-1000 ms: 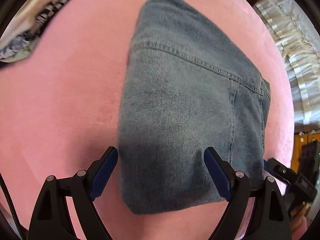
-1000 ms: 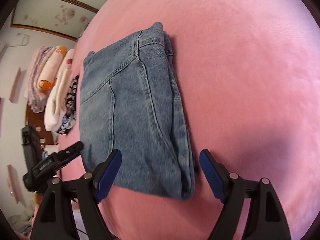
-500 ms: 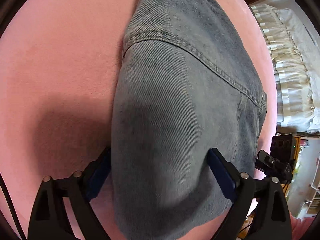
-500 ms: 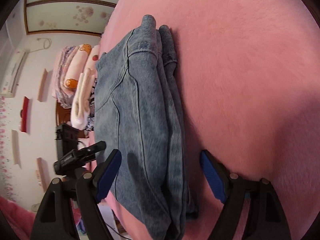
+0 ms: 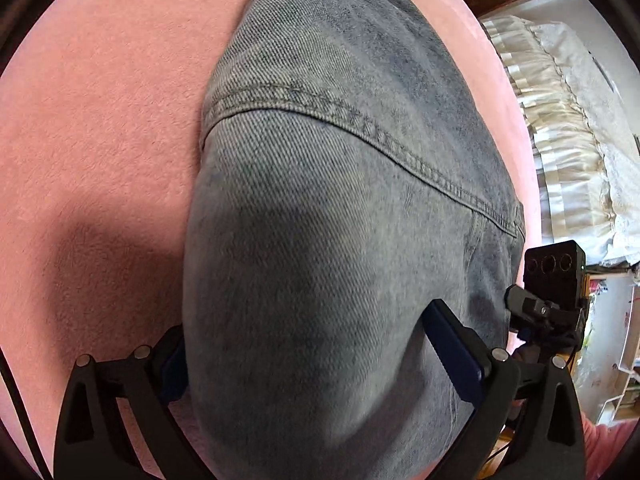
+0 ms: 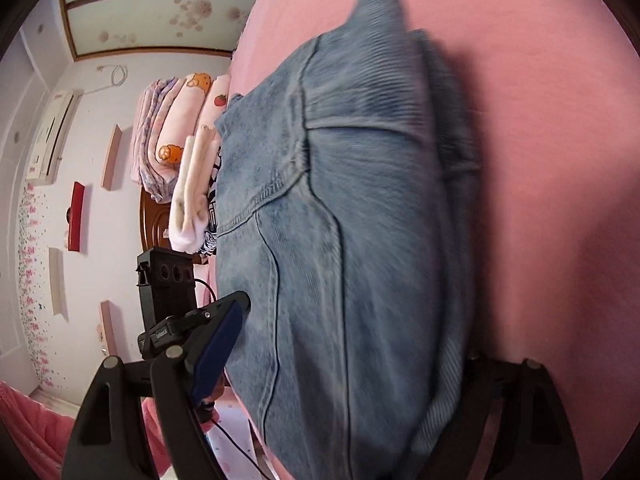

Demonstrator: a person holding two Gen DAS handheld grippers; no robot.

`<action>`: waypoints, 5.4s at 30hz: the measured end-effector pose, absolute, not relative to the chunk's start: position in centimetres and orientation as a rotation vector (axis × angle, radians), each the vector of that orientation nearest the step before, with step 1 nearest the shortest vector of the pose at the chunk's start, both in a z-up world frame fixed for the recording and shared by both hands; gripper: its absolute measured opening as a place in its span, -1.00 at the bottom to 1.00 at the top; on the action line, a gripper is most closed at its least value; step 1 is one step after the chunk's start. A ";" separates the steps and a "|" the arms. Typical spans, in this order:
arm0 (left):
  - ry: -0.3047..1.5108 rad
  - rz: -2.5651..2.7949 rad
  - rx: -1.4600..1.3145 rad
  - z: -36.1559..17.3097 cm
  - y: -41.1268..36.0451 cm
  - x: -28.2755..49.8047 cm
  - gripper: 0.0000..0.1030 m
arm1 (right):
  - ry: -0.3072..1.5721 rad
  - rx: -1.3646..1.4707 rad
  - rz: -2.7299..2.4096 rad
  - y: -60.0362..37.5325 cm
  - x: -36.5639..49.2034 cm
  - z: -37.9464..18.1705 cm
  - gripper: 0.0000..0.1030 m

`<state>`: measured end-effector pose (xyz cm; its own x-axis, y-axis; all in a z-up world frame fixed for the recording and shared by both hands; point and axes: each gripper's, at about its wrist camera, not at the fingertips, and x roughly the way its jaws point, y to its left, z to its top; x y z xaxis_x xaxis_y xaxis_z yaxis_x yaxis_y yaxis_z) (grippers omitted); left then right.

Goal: Fold large clothes

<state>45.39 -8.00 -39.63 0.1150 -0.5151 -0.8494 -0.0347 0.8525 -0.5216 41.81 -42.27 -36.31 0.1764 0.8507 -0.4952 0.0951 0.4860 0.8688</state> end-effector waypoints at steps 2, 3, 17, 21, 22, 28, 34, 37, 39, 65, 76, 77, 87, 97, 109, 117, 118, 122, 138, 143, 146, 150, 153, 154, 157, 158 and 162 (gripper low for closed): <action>1.419 -0.358 -0.471 -39.6 -8.0 45.2 0.96 | 1.310 0.919 0.655 -41.6 42.2 -36.2 0.61; 1.417 -0.353 -0.467 -39.5 -8.0 45.2 0.93 | 1.311 0.912 0.649 -41.4 42.3 -36.1 0.61; 1.330 -0.210 -0.408 -35.0 -10.2 42.8 -0.02 | 1.261 0.873 0.450 -40.5 39.5 -33.6 -0.57; 1.348 -0.185 -0.359 -33.3 -10.5 41.8 -0.11 | 1.221 0.833 0.424 -38.9 37.7 -31.1 -0.60; 1.360 -0.185 -0.349 -32.8 -10.5 41.5 -0.14 | 1.218 0.815 0.413 -38.4 37.2 -30.5 -0.60; 1.394 -0.240 -0.203 -29.2 -8.8 38.1 -0.19 | 1.234 0.757 0.327 -34.5 32.3 -27.5 -0.62; 1.435 -0.295 -0.103 -24.0 -4.5 36.4 -0.20 | 1.245 0.787 0.282 -28.3 26.8 -23.6 -0.63; 1.412 -0.308 -0.065 -20.3 -2.5 37.2 -0.20 | 1.218 0.864 0.277 -25.9 26.1 -21.6 -0.63; 1.384 -0.309 -0.049 -17.7 -0.6 38.1 -0.20 | 1.192 0.874 0.289 -24.3 26.4 -19.8 -0.63; 0.909 -0.042 -0.190 -2.2 32.1 58.7 -0.19 | 0.871 0.616 0.775 3.8 59.3 -4.6 -0.63; 1.077 0.018 -0.345 -18.6 38.1 64.3 0.04 | 1.130 0.634 0.785 10.1 68.1 -19.0 -0.62; 1.046 0.002 -0.328 -19.0 38.0 63.9 0.10 | 1.163 0.659 0.762 10.0 68.5 -21.6 -0.61; 0.986 -0.135 -0.377 -22.6 40.9 66.0 0.35 | 1.109 0.670 0.844 10.4 70.1 -25.0 -0.58; 0.940 -0.179 -0.418 -24.3 42.3 65.2 0.48 | 1.109 0.661 0.825 9.9 69.2 -25.1 -0.55; 0.822 0.038 -0.407 -23.0 40.2 59.4 0.76 | 0.990 0.699 0.505 3.0 55.8 -22.9 -0.25; 0.763 0.207 -0.409 -23.6 35.6 48.6 0.76 | 1.028 0.545 0.338 -1.6 43.7 -22.2 -0.20; 0.798 0.221 -0.403 -24.0 34.9 47.4 0.76 | 1.032 0.529 0.316 -2.0 42.4 -22.2 -0.16; 0.875 0.238 -0.326 -24.5 30.8 42.1 0.76 | 1.042 0.490 0.235 -4.7 35.4 -22.2 -0.04; 1.058 0.156 -0.146 -14.1 8.8 18.2 0.76 | 1.114 0.353 0.138 -18.0 13.1 -12.4 0.26; 0.986 0.110 -0.031 -8.8 2.3 13.3 0.76 | 1.103 0.278 0.113 -21.2 9.0 -8.9 0.34; 0.970 0.081 0.027 -6.4 -1.0 11.1 0.76 | 1.118 0.307 0.105 -22.3 7.7 -7.4 0.51; 0.966 0.028 0.060 -4.1 -4.0 8.9 0.76 | 1.118 0.248 0.093 -22.7 5.8 -4.2 0.71; 0.945 0.024 0.128 -2.7 -5.4 8.3 0.77 | 1.051 0.180 0.070 -22.5 4.4 -1.7 0.83; 0.957 0.023 0.140 -2.3 -5.8 8.2 0.77 | 1.031 0.150 0.057 -22.4 4.1 -1.0 0.84; 0.952 0.025 0.098 -1.1 -5.8 7.7 0.77 | 0.992 0.085 0.063 -22.2 3.4 1.2 0.84; 0.941 0.034 0.095 -0.8 -5.9 7.4 0.77 | 0.980 0.070 0.069 -22.1 3.2 1.7 0.84; 0.913 0.073 0.060 0.1 -5.2 6.6 0.77 | 0.952 -0.021 0.092 -20.8 2.3 3.6 0.84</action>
<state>6.65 -5.22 0.15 0.6090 0.0885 -0.7882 -0.0373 0.9958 0.0831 2.32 -20.82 3.58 0.5763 0.0698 -0.8142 -0.0879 0.9959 0.0231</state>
